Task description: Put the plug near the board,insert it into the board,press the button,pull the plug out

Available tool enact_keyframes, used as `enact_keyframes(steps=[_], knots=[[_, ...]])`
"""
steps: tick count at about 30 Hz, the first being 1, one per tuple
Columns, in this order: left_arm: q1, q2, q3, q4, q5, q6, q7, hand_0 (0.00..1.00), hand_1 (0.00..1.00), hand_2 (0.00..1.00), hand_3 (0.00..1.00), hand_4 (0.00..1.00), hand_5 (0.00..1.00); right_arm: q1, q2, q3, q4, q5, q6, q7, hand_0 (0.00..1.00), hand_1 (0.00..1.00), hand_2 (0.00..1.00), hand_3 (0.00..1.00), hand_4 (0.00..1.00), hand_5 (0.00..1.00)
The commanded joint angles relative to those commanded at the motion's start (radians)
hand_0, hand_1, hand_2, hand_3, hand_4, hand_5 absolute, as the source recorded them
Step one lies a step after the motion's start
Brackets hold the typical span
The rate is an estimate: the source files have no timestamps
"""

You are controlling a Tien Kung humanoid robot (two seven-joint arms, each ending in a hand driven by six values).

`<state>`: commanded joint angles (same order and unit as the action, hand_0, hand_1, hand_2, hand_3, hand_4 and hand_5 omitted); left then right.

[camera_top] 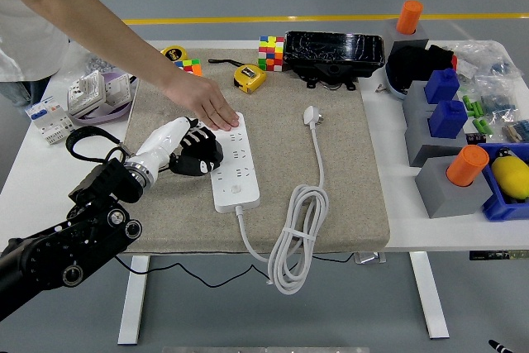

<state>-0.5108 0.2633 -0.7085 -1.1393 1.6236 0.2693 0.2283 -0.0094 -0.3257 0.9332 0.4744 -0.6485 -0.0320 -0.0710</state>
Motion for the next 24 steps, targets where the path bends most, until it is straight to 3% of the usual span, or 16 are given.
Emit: enact_keyframes(steps=[8, 13, 20, 24], knots=[[0.005, 0.001, 0.001, -0.004, 0.027, 0.051, -0.056, 0.366, 0.474, 0.519, 0.541, 0.691, 0.002, -0.002, 0.001, 0.007, -0.001, -0.001, 0.0, 0.0, 0.664, 0.668, 0.65, 0.585, 0.928, 0.515], [0.021, 0.008, -0.036, -0.021, 0.022, 0.085, -0.11, 0.355, 0.473, 0.513, 0.538, 0.694, 0.002, -0.006, 0.005, 0.013, 0.0, -0.003, 0.0, 0.001, 0.666, 0.669, 0.65, 0.584, 0.928, 0.514], [0.038, 0.019, -0.078, 0.019, 0.031, 0.084, -0.102, 0.365, 0.474, 0.514, 0.542, 0.707, 0.002, -0.006, 0.012, 0.019, 0.0, -0.004, 0.0, 0.001, 0.665, 0.669, 0.65, 0.583, 0.928, 0.514], [0.049, 0.03, -0.094, 0.052, 0.03, 0.06, -0.075, 0.385, 0.49, 0.527, 0.551, 0.709, 0.002, -0.003, 0.011, 0.017, -0.001, -0.005, 0.0, 0.001, 0.664, 0.669, 0.65, 0.583, 0.927, 0.513]])
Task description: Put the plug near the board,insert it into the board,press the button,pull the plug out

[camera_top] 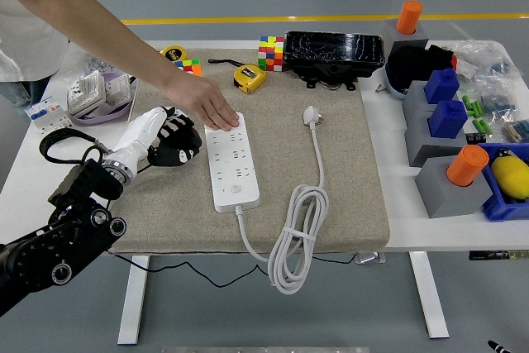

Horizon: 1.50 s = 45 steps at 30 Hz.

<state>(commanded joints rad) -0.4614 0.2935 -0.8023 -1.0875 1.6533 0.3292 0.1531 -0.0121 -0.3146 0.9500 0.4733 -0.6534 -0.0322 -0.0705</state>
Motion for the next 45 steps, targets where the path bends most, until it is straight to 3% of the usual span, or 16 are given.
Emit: enact_keyframes(steps=[2, 3, 8, 9, 14, 15, 20, 21, 23, 26, 27, 32, 33, 37, 45], knots=[[0.004, 0.005, -0.003, 0.004, 0.013, -0.019, 0.025, 0.385, 0.49, 0.527, 0.551, 0.709, 0.002, 0.001, 0.0, 0.0, 0.0, 0.0, 0.0, 0.0, 0.664, 0.669, 0.65, 0.583, 0.927, 0.513], [0.006, 0.007, -0.003, 0.004, 0.011, -0.027, 0.033, 0.474, 0.532, 0.572, 0.572, 0.736, 0.002, 0.001, 0.0, 0.0, 0.0, 0.0, 0.0, 0.0, 0.664, 0.669, 0.65, 0.583, 0.927, 0.513], [0.016, 0.015, -0.012, -0.002, 0.016, -0.052, 0.056, 0.474, 0.532, 0.572, 0.572, 0.736, 0.002, 0.004, -0.001, -0.006, 0.001, 0.0, 0.0, 0.0, 0.664, 0.669, 0.65, 0.583, 0.927, 0.513], [0.017, 0.015, -0.012, -0.003, 0.02, -0.054, 0.059, 0.717, 0.766, 0.79, 0.799, 0.979, 0.169, 0.004, -0.001, -0.008, 0.001, 0.0, 0.001, 0.0, 0.664, 0.669, 0.65, 0.583, 0.928, 0.514], [0.024, 0.022, -0.017, -0.01, 0.063, -0.077, 0.078, 0.717, 0.766, 0.79, 0.799, 0.979, 0.169, 0.008, -0.003, -0.018, 0.002, 0.0, 0.001, 0.0, 0.664, 0.669, 0.65, 0.583, 0.928, 0.514], [0.025, 0.023, -0.018, -0.012, 0.066, -0.078, 0.078, 0.919, 0.998, 0.998, 0.998, 0.998, 0.457, 0.008, -0.003, -0.019, 0.002, 0.0, 0.001, 0.0, 0.664, 0.668, 0.65, 0.583, 0.928, 0.513], [0.048, 0.033, -0.055, -0.055, 0.068, -0.074, 0.069, 0.919, 0.998, 0.998, 0.998, 0.998, 0.457, 0.011, -0.007, -0.03, 0.002, 0.001, 0.002, -0.001, 0.664, 0.668, 0.65, 0.583, 0.928, 0.513], [0.054, 0.035, -0.064, -0.065, 0.057, -0.058, 0.052, 0.891, 0.975, 0.998, 0.998, 0.998, 0.535, 0.011, -0.007, -0.03, 0.001, 0.002, 0.002, -0.001, 0.664, 0.668, 0.65, 0.582, 0.927, 0.513], [0.065, 0.04, -0.077, -0.08, 0.027, -0.018, 0.006, 0.891, 0.975, 0.998, 0.998, 0.998, 0.535, 0.013, -0.006, -0.033, 0.0, 0.002, 0.002, -0.001, 0.664, 0.668, 0.65, 0.582, 0.927, 0.513], [0.089, 0.057, -0.109, -0.113, -0.098, 0.083, -0.118, 0.891, 0.975, 0.998, 0.998, 0.998, 0.535, 0.017, -0.007, -0.037, -0.001, 0.002, 0.002, -0.001, 0.664, 0.668, 0.65, 0.582, 0.927, 0.513], [0.095, 0.061, -0.119, -0.118, -0.137, 0.106, -0.155, 0.651, 0.71, 0.732, 0.764, 0.916, 0.322, 0.018, -0.007, -0.037, -0.001, 0.001, 0.002, 0.0, 0.664, 0.668, 0.649, 0.582, 0.928, 0.514], [0.136, 0.076, -0.195, -0.152, -0.35, 0.178, -0.331, 0.651, 0.71, 0.732, 0.764, 0.916, 0.322, 0.022, -0.006, -0.046, -0.005, -0.001, 0.002, -0.003, 0.664, 0.668, 0.649, 0.582, 0.928, 0.514], [0.142, 0.077, -0.207, -0.158, -0.389, 0.183, -0.35, 0.589, 0.647, 0.617, 0.611, 0.856, 0.276, 0.022, -0.005, -0.047, -0.006, -0.001, 0.003, -0.004, 0.664, 0.668, 0.65, 0.582, 0.928, 0.514], [0.168, 0.087, -0.263, -0.19, -0.532, 0.189, -0.37, 0.589, 0.647, 0.617, 0.611, 0.856, 0.276, 0.029, -0.004, -0.059, -0.006, -0.002, 0.006, -0.01, 0.664, 0.668, 0.65, 0.582, 0.928, 0.514], [0.201, 0.115, -0.311, -0.25, -0.535, 0.179, -0.363, 0.581, 0.638, 0.599, 0.59, 0.811, 0.246, 0.048, -0.007, -0.077, -0.005, -0.002, 0.006, -0.013, 0.664, 0.671, 0.654, 0.582, 0.928, 0.517]])
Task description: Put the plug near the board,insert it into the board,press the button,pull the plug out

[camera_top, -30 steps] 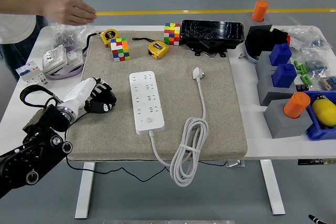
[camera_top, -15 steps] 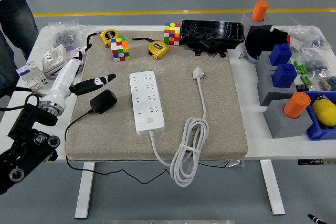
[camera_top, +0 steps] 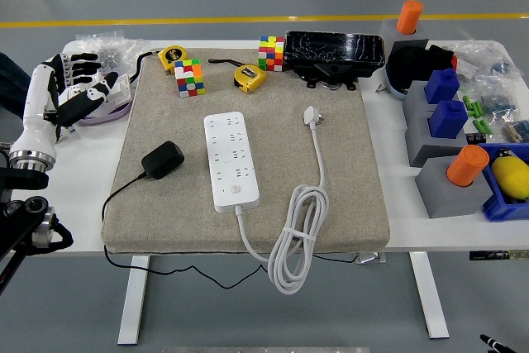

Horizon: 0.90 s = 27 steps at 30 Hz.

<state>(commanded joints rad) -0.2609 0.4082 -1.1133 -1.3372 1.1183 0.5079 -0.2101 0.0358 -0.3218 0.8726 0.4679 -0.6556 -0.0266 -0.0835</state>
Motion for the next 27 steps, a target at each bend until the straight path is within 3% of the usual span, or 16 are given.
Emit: enact_keyframes(steps=[23, 24, 27], knots=[[0.06, 0.01, -0.039, -0.041, 0.038, -0.023, 0.039, 0.599, 0.649, 0.62, 0.596, 0.81, 0.275, -0.029, 0.004, -0.047, -0.012, -0.001, -0.002, 0.002, 0.67, 0.674, 0.67, 0.587, 0.931, 0.52], [0.06, 0.01, -0.039, -0.042, 0.04, -0.024, 0.04, 0.602, 0.653, 0.629, 0.598, 0.813, 0.281, -0.03, 0.003, -0.047, -0.012, -0.001, -0.003, 0.002, 0.671, 0.68, 0.706, 0.589, 0.932, 0.521], [0.062, 0.008, -0.044, -0.047, 0.045, -0.028, 0.047, 0.602, 0.653, 0.629, 0.598, 0.813, 0.281, -0.033, 0.003, -0.048, -0.013, -0.01, -0.028, 0.013, 0.671, 0.68, 0.706, 0.589, 0.932, 0.521]])
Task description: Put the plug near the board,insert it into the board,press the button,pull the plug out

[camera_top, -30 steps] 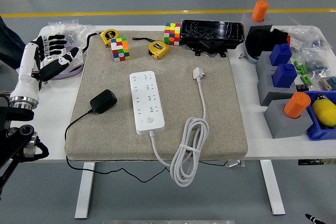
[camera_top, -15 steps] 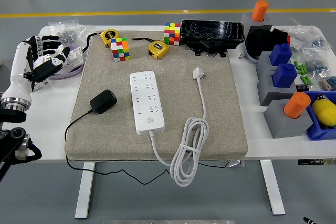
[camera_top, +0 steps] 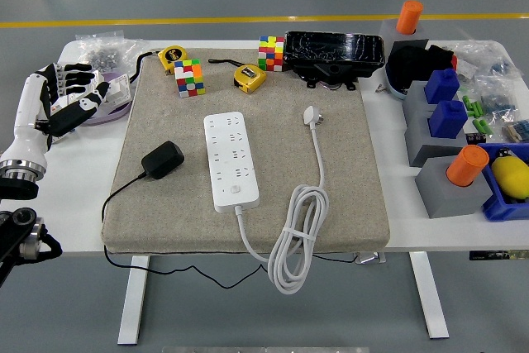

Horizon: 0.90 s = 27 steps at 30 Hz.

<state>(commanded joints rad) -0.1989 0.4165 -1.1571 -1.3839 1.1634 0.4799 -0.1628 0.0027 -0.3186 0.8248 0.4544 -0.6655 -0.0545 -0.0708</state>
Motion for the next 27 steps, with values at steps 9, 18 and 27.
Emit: enact_keyframes(steps=[9, 18, 27], knots=[[-0.02, -0.008, -0.019, -0.012, 0.028, -0.029, 0.051, 0.622, 0.664, 0.645, 0.597, 0.812, 0.288, 0.001, 0.002, 0.017, 0.001, -0.006, 0.0, -0.001, 0.679, 0.692, 0.743, 0.593, 0.936, 0.525], [-0.041, -0.022, -0.031, -0.017, 0.05, -0.056, 0.083, 0.646, 0.679, 0.668, 0.591, 0.803, 0.302, -0.006, 0.016, 0.07, -0.001, -0.009, 0.017, -0.011, 0.675, 0.683, 0.706, 0.593, 0.938, 0.528], [-0.041, -0.025, -0.031, -0.021, 0.056, -0.07, 0.101, 0.647, 0.68, 0.682, 0.592, 0.804, 0.309, -0.023, 0.028, 0.119, -0.003, -0.02, 0.021, -0.013, 0.673, 0.683, 0.706, 0.594, 0.939, 0.53]])
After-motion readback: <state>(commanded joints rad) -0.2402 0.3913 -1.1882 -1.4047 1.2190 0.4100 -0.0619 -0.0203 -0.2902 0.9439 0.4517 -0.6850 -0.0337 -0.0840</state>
